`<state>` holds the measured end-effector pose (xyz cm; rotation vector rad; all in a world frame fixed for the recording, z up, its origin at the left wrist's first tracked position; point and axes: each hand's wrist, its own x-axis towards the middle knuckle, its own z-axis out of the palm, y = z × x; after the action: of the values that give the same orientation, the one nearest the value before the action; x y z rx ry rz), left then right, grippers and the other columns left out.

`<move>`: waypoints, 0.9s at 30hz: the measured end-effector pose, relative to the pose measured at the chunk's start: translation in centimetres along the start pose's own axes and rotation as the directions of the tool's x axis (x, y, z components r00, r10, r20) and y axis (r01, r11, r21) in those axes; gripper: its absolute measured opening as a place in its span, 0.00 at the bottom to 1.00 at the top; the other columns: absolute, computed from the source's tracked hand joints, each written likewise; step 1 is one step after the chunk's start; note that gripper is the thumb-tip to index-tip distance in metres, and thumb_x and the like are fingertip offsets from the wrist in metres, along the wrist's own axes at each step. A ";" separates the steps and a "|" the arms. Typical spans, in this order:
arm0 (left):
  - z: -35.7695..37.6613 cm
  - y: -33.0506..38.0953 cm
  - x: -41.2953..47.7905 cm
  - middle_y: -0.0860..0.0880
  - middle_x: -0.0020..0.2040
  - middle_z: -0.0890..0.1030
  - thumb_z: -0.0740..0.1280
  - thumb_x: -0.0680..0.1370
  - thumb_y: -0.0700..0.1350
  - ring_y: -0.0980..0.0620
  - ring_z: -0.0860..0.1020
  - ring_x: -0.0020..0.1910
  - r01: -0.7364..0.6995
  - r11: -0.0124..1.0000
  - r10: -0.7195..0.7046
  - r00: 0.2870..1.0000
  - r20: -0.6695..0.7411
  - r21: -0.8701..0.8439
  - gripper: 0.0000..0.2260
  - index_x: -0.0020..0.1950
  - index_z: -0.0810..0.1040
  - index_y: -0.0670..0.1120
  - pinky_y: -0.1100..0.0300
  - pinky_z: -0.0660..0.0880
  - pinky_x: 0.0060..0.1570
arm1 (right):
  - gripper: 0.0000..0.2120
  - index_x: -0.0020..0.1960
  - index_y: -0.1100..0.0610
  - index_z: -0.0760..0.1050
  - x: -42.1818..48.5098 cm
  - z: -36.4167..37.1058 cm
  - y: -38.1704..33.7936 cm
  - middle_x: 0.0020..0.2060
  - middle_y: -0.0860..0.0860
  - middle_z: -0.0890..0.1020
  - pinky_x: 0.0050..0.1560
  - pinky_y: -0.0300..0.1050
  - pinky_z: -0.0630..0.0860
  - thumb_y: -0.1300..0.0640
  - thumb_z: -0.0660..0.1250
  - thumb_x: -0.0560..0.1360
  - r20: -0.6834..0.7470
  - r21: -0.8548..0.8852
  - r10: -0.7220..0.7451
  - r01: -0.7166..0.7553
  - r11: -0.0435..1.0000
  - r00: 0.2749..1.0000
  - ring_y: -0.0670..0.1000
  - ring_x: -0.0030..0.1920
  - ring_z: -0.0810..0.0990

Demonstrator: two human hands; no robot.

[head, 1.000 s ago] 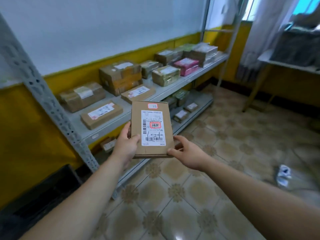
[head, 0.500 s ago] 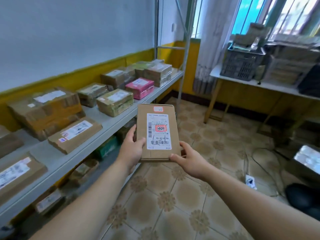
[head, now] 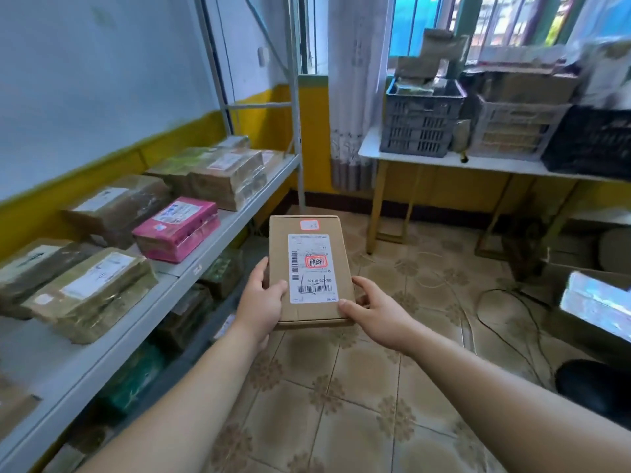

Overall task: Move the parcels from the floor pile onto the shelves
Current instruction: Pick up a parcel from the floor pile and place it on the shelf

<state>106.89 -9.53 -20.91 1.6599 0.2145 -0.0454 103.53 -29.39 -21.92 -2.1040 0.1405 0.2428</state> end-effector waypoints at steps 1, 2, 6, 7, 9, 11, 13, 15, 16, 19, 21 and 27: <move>1.9 0.3 1.9 0.49 0.64 0.76 0.61 0.82 0.41 0.52 0.80 0.52 0.003 1.000 -0.003 1.000 -0.001 -0.012 0.24 0.76 0.60 0.56 0.57 0.80 0.41 | 0.33 0.78 0.45 0.57 2.1 -1.6 0.4 0.48 0.42 0.77 0.42 0.36 0.73 0.41 0.65 0.77 -0.001 -0.003 -0.001 0.001 1.000 1.000 0.43 0.47 0.78; 3.6 0.7 3.9 0.49 0.64 0.76 0.61 0.82 0.41 0.51 0.80 0.52 0.011 1.000 -0.011 1.000 -0.005 -0.019 0.24 0.76 0.60 0.55 0.57 0.80 0.41 | 0.34 0.78 0.46 0.56 4.3 -3.2 1.0 0.48 0.41 0.76 0.43 0.36 0.72 0.41 0.65 0.77 -0.003 0.003 0.001 -0.001 1.000 1.000 0.43 0.47 0.78; 9.2 2.1 10.5 0.48 0.64 0.76 0.60 0.82 0.40 0.51 0.80 0.52 0.058 0.998 -0.059 0.998 -0.032 -0.023 0.24 0.77 0.59 0.55 0.59 0.78 0.37 | 0.35 0.79 0.47 0.56 12.0 -8.5 1.9 0.51 0.42 0.77 0.54 0.40 0.70 0.39 0.65 0.77 0.014 0.012 0.037 -0.037 0.999 0.999 0.47 0.55 0.76; 10.1 2.4 12.0 0.49 0.62 0.76 0.61 0.82 0.41 0.51 0.80 0.52 0.065 0.998 -0.065 0.997 -0.036 -0.016 0.24 0.77 0.59 0.55 0.59 0.78 0.37 | 0.35 0.79 0.47 0.56 13.9 -9.4 1.8 0.50 0.42 0.77 0.53 0.40 0.71 0.39 0.65 0.77 0.028 0.006 0.043 -0.043 0.999 0.999 0.46 0.55 0.77; 11.2 2.6 15.2 0.51 0.59 0.76 0.61 0.82 0.43 0.53 0.80 0.50 0.075 0.997 -0.074 0.996 -0.047 0.012 0.24 0.76 0.59 0.57 0.60 0.79 0.36 | 0.35 0.79 0.47 0.56 17.8 -10.6 1.4 0.48 0.41 0.78 0.46 0.37 0.72 0.39 0.64 0.77 0.067 0.001 0.047 -0.047 0.999 0.997 0.43 0.51 0.78; 11.7 2.4 18.8 0.50 0.61 0.77 0.61 0.82 0.44 0.53 0.79 0.53 0.094 0.995 -0.091 0.994 -0.065 0.040 0.24 0.76 0.59 0.57 0.58 0.79 0.38 | 0.35 0.78 0.47 0.56 22.0 -10.9 0.9 0.48 0.40 0.78 0.46 0.36 0.72 0.40 0.65 0.77 0.110 -0.005 0.044 -0.044 0.999 0.993 0.42 0.51 0.78; 11.8 1.8 22.9 0.49 0.64 0.76 0.61 0.82 0.44 0.52 0.79 0.55 0.114 0.993 -0.110 0.990 -0.090 0.042 0.24 0.77 0.58 0.57 0.57 0.79 0.41 | 0.34 0.78 0.47 0.56 26.6 -10.6 0.4 0.49 0.41 0.78 0.51 0.38 0.73 0.40 0.65 0.77 0.147 -0.018 0.039 -0.037 0.999 0.988 0.44 0.53 0.78; 11.6 1.3 27.3 0.49 0.65 0.76 0.61 0.82 0.44 0.51 0.78 0.56 0.141 0.990 -0.137 0.983 -0.122 0.022 0.25 0.77 0.58 0.56 0.56 0.79 0.44 | 0.34 0.78 0.47 0.57 31.6 -9.9 -0.4 0.51 0.41 0.78 0.54 0.39 0.72 0.40 0.65 0.77 0.186 -0.045 0.040 -0.032 0.998 0.982 0.45 0.54 0.78; 11.4 0.8 29.7 0.48 0.65 0.76 0.61 0.82 0.43 0.50 0.79 0.56 0.155 0.988 -0.154 0.979 -0.138 0.003 0.24 0.77 0.58 0.56 0.53 0.79 0.47 | 0.33 0.78 0.47 0.57 34.4 -9.4 -0.7 0.53 0.41 0.77 0.54 0.39 0.70 0.41 0.65 0.77 0.205 -0.063 0.037 -0.025 0.998 0.978 0.45 0.54 0.76; 10.9 -0.7 37.1 0.48 0.64 0.78 0.61 0.82 0.43 0.48 0.79 0.58 0.207 0.977 -0.212 0.965 -0.157 -0.048 0.25 0.76 0.58 0.57 0.45 0.78 0.56 | 0.33 0.78 0.47 0.57 42.8 -7.9 -1.5 0.57 0.44 0.75 0.55 0.39 0.70 0.41 0.65 0.77 0.233 -0.114 0.049 -0.023 0.993 0.971 0.46 0.56 0.74; 10.7 -1.4 41.7 0.48 0.64 0.78 0.61 0.82 0.42 0.48 0.79 0.58 0.240 0.967 -0.250 0.953 -0.171 -0.081 0.25 0.77 0.59 0.56 0.44 0.76 0.59 | 0.35 0.78 0.47 0.57 47.7 -7.0 -1.8 0.57 0.45 0.76 0.59 0.43 0.74 0.39 0.65 0.76 0.234 -0.119 0.074 -0.047 0.992 0.970 0.47 0.57 0.76; 11.6 -3.0 50.8 0.50 0.63 0.79 0.61 0.81 0.42 0.47 0.79 0.59 0.369 0.917 -0.395 0.892 -0.219 -0.150 0.24 0.75 0.60 0.58 0.42 0.76 0.60 | 0.33 0.78 0.50 0.57 58.4 -6.2 -2.6 0.61 0.46 0.76 0.55 0.40 0.74 0.42 0.65 0.78 0.341 -0.198 0.145 -0.079 0.977 0.929 0.45 0.55 0.76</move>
<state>157.33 -15.04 -33.01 1.4948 0.7222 -0.1252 161.64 -33.47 -29.99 -2.1958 0.0236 0.7237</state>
